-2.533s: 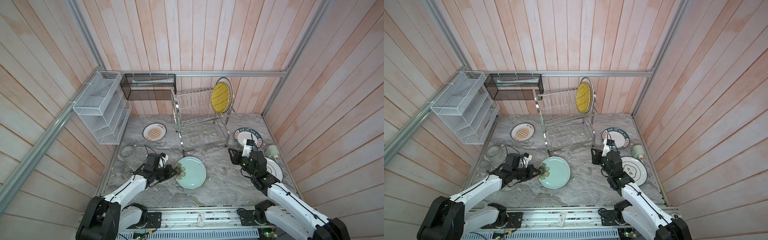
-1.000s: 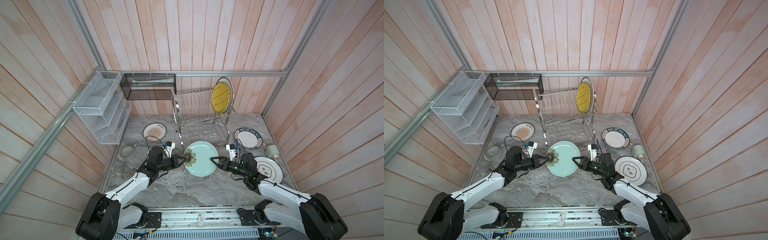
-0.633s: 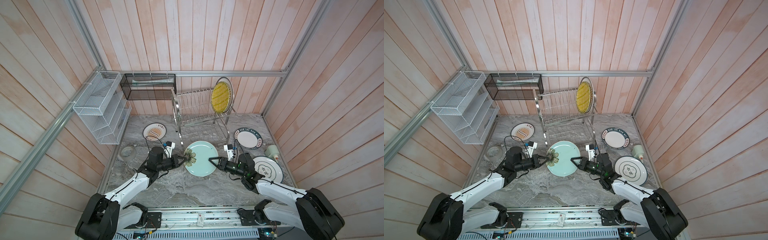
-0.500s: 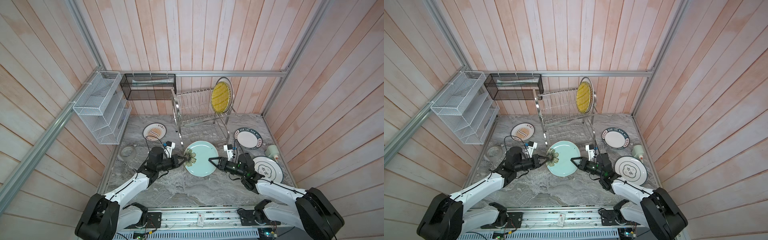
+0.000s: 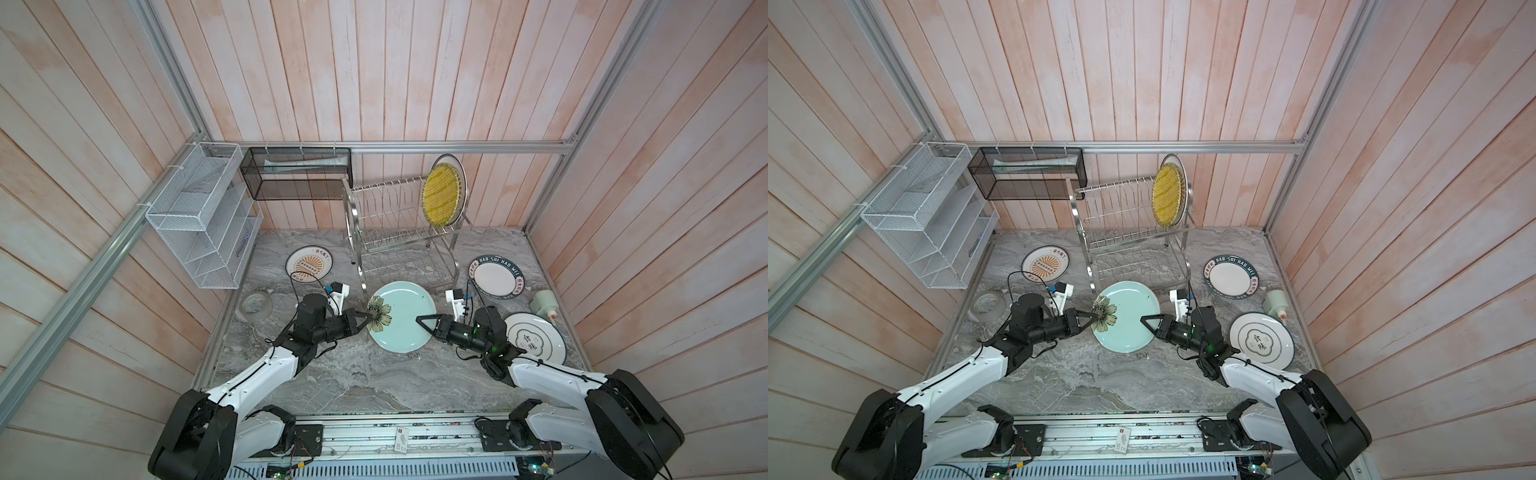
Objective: Load the plates into the dish rack
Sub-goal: 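Close the right gripper on the green plate's rim while the left holds it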
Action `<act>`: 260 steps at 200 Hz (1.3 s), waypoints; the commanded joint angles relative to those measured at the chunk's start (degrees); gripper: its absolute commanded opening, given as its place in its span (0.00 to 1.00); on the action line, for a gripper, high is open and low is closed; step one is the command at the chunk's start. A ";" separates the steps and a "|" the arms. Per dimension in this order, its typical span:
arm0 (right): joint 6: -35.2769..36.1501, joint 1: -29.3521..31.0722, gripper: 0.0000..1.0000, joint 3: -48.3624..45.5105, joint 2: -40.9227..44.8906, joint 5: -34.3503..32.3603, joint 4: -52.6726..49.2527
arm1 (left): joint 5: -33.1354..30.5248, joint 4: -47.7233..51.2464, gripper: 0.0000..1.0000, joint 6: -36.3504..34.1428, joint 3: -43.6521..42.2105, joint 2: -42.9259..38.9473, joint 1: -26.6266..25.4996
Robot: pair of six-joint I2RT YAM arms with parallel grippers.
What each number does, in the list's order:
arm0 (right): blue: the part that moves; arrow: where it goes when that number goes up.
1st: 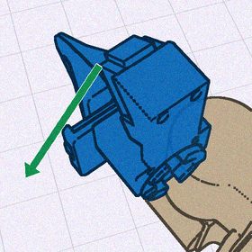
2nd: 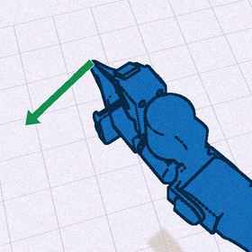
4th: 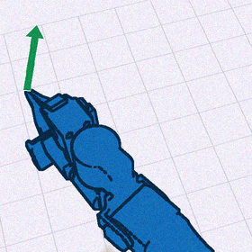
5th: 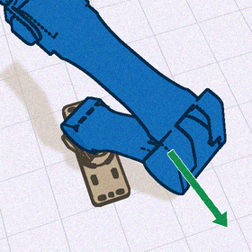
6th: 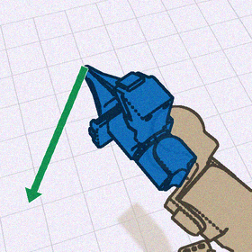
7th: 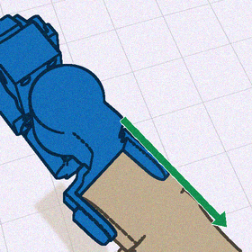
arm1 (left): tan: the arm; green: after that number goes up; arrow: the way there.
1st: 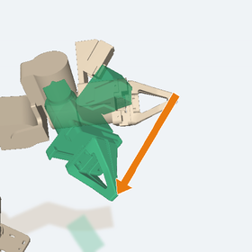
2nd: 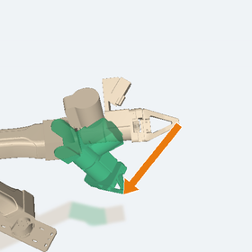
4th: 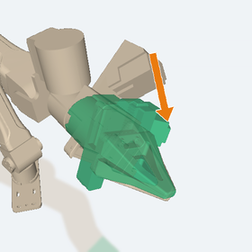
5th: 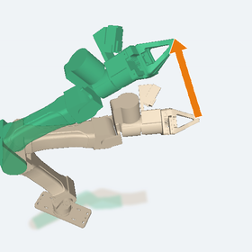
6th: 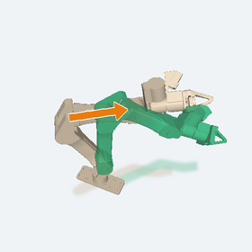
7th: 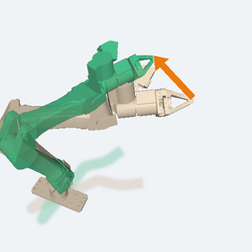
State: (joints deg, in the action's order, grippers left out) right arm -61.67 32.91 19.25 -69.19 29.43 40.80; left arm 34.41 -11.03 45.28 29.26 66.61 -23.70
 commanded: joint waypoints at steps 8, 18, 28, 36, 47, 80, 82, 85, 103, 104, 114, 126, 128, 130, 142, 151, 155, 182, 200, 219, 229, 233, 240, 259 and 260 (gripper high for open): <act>-1.17 1.10 0.00 1.76 -0.17 0.86 4.47 | 2.07 -4.15 0.00 -1.15 1.59 -2.25 -1.18; -1.25 1.05 0.00 1.67 0.09 0.52 4.44 | 1.65 -3.84 0.00 -1.15 1.59 -2.27 -1.23; -1.17 1.06 0.00 1.56 0.32 0.29 4.22 | 1.36 -3.67 0.00 -1.07 1.66 -2.35 -1.24; -1.09 0.98 0.00 1.50 0.63 0.01 3.75 | 1.28 -3.52 0.00 -1.05 1.68 -2.36 -1.19; -0.70 0.97 0.00 1.41 1.16 -0.40 2.99 | 1.05 -3.03 0.00 -1.18 1.92 -2.44 -1.22; 0.50 0.86 0.00 1.63 3.07 -1.66 0.34 | 0.48 -1.99 0.04 -1.59 2.14 -2.89 -1.18; 0.50 0.85 0.00 1.60 3.22 -1.86 0.25 | 0.48 -1.94 0.05 -1.60 2.08 -2.93 -1.17; 0.50 0.91 0.00 1.51 3.44 -2.06 0.12 | 0.41 -1.94 0.06 -1.53 2.08 -2.97 -1.22; -0.09 0.69 0.00 0.85 4.40 -3.28 0.30 | -0.26 -1.14 0.14 -1.57 2.03 -3.53 -1.19; -0.10 0.72 0.00 0.82 4.50 -3.35 0.32 | -0.33 -1.08 0.14 -1.58 2.08 -3.56 -1.18; -0.22 0.62 0.00 0.50 5.19 -3.68 0.44 | -0.73 -0.64 0.20 -1.64 2.17 -3.84 -1.19; 0.26 0.50 0.00 0.28 6.09 -3.85 -0.17 | -0.67 -0.51 0.29 -1.68 2.16 -4.24 -1.23; 0.35 0.49 0.00 0.27 6.26 -3.94 -0.45 | -0.67 -0.51 0.31 -1.75 2.18 -4.32 -1.21; 0.39 0.49 0.00 0.29 6.43 -4.07 -0.65 | -0.66 -0.49 0.32 -1.72 2.20 -4.39 -1.11; 0.65 0.25 0.00 0.06 7.48 -5.17 -1.86 | -0.86 -0.27 0.41 -1.73 2.08 -4.64 -1.21; 0.67 -0.01 0.00 -0.31 8.19 -5.52 -1.94 | -0.76 -0.14 0.48 -1.81 2.11 -4.77 -1.24; 0.67 -0.16 0.00 -0.39 8.52 -5.55 -1.87 | -0.68 -0.14 0.52 -1.93 2.07 -4.75 -1.21; 0.85 -1.28 0.00 -1.07 10.75 -6.27 -3.09 | -0.58 0.08 0.69 -2.12 2.38 -5.00 -1.20; 1.02 -2.09 0.00 -1.50 12.26 -6.49 -3.76 | -0.36 0.21 0.74 -2.28 2.55 -4.85 -1.17; 1.61 -2.96 0.00 -1.34 13.61 -6.11 -5.03 | 0.02 0.02 0.75 -2.65 2.51 -5.06 -1.17; 2.16 -3.33 0.00 -1.15 14.31 -5.72 -5.58 | 0.27 -0.07 0.75 -2.77 2.56 -5.21 -1.12; 2.44 -3.58 0.00 -1.07 14.72 -5.56 -5.95 | 0.38 -0.07 0.75 -2.89 2.48 -5.32 -1.20; 3.04 -3.96 0.00 -0.67 15.28 -5.28 -6.65 | 0.39 0.08 0.76 -3.00 2.60 -5.43 -1.16; 6.44 -6.24 0.00 1.90 17.28 -3.43 -11.06 | 0.34 0.67 0.76 -3.57 2.82 -5.86 -1.21; 6.68 -6.39 0.00 2.05 17.48 -3.29 -11.47 | 0.32 0.70 0.76 -3.59 2.87 -5.91 -1.19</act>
State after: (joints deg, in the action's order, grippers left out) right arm -59.27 28.77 16.95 -55.22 23.64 28.42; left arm 34.09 -10.28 43.46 30.33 62.02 -24.77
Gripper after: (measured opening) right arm 0.158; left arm 0.756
